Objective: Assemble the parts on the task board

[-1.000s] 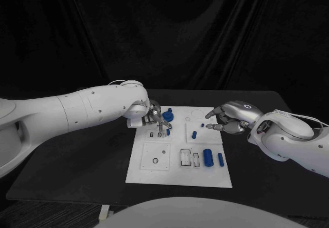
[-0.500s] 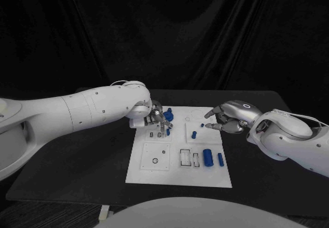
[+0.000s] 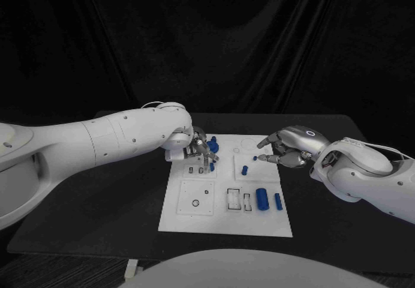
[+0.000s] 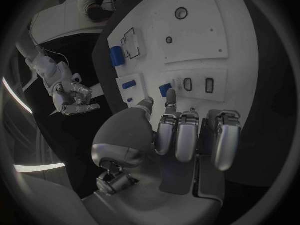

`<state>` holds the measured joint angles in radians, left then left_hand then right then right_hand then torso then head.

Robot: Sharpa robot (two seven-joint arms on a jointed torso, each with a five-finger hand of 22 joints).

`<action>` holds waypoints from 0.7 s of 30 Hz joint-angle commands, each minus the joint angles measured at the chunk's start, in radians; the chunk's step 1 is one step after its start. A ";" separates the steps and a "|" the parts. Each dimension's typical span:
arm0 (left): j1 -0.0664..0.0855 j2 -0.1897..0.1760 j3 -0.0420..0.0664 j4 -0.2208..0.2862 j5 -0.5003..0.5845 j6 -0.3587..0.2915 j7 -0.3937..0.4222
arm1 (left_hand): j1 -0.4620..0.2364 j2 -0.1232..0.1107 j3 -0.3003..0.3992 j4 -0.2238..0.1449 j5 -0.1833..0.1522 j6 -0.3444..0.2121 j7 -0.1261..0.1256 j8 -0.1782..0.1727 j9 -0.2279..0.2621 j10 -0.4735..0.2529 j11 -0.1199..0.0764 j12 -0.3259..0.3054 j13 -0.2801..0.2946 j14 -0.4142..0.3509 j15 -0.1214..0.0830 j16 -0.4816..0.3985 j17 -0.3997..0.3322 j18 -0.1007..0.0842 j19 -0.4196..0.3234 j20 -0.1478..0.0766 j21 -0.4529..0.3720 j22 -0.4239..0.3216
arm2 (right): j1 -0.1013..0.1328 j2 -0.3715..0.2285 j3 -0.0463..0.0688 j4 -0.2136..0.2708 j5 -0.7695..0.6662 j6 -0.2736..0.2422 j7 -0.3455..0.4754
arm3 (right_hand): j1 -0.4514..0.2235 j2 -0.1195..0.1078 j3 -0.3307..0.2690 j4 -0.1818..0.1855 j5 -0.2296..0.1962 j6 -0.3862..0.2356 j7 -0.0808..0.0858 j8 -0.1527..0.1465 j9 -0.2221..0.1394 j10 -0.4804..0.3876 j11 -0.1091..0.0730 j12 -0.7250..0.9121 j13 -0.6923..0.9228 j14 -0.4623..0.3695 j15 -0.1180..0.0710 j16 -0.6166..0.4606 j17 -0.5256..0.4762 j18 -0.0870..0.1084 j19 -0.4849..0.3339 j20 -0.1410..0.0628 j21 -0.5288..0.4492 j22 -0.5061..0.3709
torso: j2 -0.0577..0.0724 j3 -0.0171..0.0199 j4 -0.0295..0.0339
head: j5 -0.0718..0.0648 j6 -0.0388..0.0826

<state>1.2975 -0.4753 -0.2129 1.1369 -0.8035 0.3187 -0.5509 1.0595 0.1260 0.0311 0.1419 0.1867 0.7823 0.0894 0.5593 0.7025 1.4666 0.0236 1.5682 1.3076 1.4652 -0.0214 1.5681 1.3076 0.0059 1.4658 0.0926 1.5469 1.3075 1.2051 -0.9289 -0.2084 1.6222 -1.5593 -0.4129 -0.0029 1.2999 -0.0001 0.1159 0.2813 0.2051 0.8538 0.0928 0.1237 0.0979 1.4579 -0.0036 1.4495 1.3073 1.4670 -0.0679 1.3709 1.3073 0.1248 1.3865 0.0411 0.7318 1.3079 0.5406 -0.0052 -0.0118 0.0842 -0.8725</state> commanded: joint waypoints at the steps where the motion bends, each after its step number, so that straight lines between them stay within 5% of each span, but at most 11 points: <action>1: -0.004 0.005 0.001 -0.003 0.001 0.009 0.003 | 0.006 0.006 0.007 0.001 0.006 -0.007 -0.004 0.004 0.005 0.104 -0.006 0.003 0.263 0.106 -0.007 0.003 0.263 0.011 0.047 -0.008 -0.006 0.206 | -0.002 0.002 0.001 -0.002 -0.002 -0.019 -0.004 | -0.005 -0.002 -0.002 -0.005 0.005 0.006 0.003 -0.005 -0.002 0.009 0.000 0.004 0.126 0.058 0.000 0.004 0.060 0.004 0.007 0.001 0.003 0.084 | 0.000 -0.0007 -0.0004 | -0.001 0.000; 21: -0.019 0.016 0.001 -0.015 0.001 0.021 0.011 | 0.012 0.013 0.022 -0.008 0.010 -0.011 -0.005 0.003 0.025 0.104 -0.008 0.003 0.263 0.106 -0.009 0.003 0.263 0.014 0.038 -0.009 -0.012 0.197 | -0.003 0.010 0.000 -0.008 -0.002 -0.010 -0.004 | -0.004 -0.002 -0.001 -0.006 0.007 0.007 0.003 -0.005 -0.002 0.009 0.000 0.004 0.126 0.059 0.000 0.003 0.060 0.004 0.007 0.001 0.002 0.084 | 0.000 -0.0005 0.0028 | -0.006 0.000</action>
<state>1.2803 -0.4623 -0.2129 1.1228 -0.8037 0.3265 -0.5510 1.0671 0.1335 0.0476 0.1364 0.1916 0.7788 0.0858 0.5593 0.7264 1.4666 0.0236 1.5682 1.3076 1.4652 -0.0214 1.5681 1.3075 0.0061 1.4658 0.0927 1.5393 1.3075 1.2046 -0.9192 -0.2085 1.6145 -1.5591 -0.4144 -0.0029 1.2999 -0.0001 0.1159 0.2814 0.2086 0.8574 0.0964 0.1237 0.0972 1.4579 -0.0036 1.4495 1.3081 1.4670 -0.0680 1.3709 1.3073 0.1248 1.3865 0.0411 0.7318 1.3076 0.5412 -0.0056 -0.0096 0.0775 -0.8725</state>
